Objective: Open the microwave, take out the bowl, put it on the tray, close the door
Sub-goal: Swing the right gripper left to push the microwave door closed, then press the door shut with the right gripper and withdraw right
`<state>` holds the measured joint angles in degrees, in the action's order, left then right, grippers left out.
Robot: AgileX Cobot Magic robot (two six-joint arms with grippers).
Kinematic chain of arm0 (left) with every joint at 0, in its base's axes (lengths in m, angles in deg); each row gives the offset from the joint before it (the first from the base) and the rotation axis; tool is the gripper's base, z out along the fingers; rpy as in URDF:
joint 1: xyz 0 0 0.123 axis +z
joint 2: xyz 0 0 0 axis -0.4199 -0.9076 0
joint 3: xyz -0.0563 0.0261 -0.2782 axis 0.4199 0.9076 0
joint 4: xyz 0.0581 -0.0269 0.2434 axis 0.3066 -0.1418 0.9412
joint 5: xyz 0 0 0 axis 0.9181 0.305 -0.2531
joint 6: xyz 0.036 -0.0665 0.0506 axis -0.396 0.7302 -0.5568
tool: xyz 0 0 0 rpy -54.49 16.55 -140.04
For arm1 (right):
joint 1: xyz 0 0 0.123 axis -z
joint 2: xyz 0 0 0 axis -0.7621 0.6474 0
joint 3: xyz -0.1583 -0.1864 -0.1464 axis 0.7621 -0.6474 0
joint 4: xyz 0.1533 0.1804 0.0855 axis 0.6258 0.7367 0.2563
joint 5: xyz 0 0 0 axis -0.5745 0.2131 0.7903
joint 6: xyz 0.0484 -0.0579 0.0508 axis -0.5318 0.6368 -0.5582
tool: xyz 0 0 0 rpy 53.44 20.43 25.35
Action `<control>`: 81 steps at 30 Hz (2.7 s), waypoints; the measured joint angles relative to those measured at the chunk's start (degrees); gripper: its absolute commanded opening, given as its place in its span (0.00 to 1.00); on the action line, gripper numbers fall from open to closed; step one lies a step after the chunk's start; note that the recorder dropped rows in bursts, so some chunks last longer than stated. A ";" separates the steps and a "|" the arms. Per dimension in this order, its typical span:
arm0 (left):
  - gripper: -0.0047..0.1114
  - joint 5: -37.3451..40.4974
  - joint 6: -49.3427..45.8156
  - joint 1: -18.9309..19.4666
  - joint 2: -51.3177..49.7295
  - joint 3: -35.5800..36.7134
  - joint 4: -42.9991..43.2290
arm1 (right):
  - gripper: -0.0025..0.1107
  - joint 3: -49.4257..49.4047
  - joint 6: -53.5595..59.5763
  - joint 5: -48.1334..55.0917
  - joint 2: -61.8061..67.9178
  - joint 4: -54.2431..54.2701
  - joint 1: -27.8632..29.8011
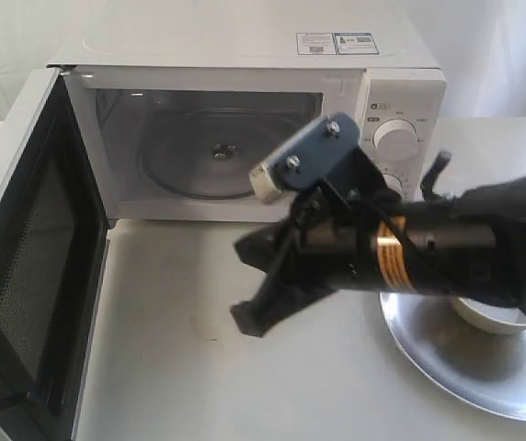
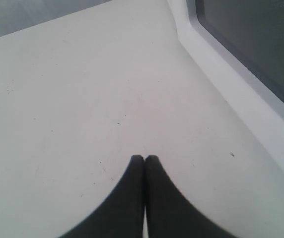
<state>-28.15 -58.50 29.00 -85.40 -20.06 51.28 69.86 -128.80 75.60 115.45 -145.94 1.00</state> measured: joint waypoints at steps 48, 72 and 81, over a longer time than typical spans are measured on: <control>0.04 0.00 0.00 0.00 0.00 0.00 0.00 | 0.02 47.56 61.33 82.30 30.80 8.43 -25.24; 0.04 0.00 0.00 0.00 0.00 0.00 0.00 | 0.02 32.59 40.93 68.22 31.02 15.64 -7.92; 0.04 -0.09 0.00 0.00 0.00 0.00 0.00 | 0.02 30.70 34.93 63.85 30.92 14.15 -8.26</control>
<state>-28.24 -58.50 29.00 -85.40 -20.06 51.28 100.56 -93.87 139.46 146.37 -131.79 -7.26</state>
